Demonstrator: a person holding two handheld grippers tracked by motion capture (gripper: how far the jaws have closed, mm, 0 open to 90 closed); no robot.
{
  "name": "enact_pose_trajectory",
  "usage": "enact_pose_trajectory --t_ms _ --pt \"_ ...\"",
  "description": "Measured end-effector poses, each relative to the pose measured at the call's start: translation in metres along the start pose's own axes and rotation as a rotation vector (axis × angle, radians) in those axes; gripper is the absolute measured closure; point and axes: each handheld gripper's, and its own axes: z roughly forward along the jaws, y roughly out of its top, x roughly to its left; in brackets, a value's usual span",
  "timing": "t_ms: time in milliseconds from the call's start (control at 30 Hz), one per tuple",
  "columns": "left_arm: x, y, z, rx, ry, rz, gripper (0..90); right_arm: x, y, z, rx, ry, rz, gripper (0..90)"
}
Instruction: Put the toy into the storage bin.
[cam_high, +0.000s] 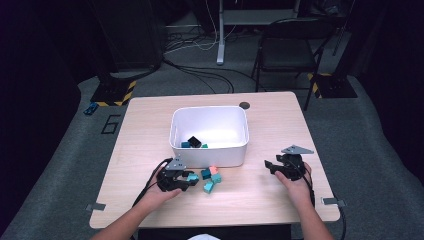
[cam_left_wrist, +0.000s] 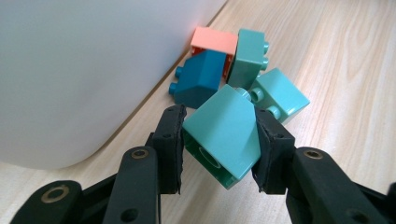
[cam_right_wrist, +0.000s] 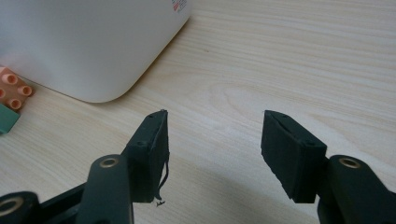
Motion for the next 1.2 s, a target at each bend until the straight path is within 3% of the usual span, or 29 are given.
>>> enact_pose_trajectory --t_ms 600,800,1200 --pt "0.001 0.021 -0.032 -0.005 0.000 0.009 59.2 0.001 0.002 0.000 -0.009 0.001 -0.004 41.1" --pt "-0.001 0.028 -0.038 -0.013 0.002 0.025 59.2 0.001 0.001 -0.001 -0.002 -0.003 0.007 41.1" --pt "-0.003 0.041 -0.050 -0.031 -0.010 0.015 59.2 0.001 0.001 0.000 -0.001 0.000 0.005 41.1"
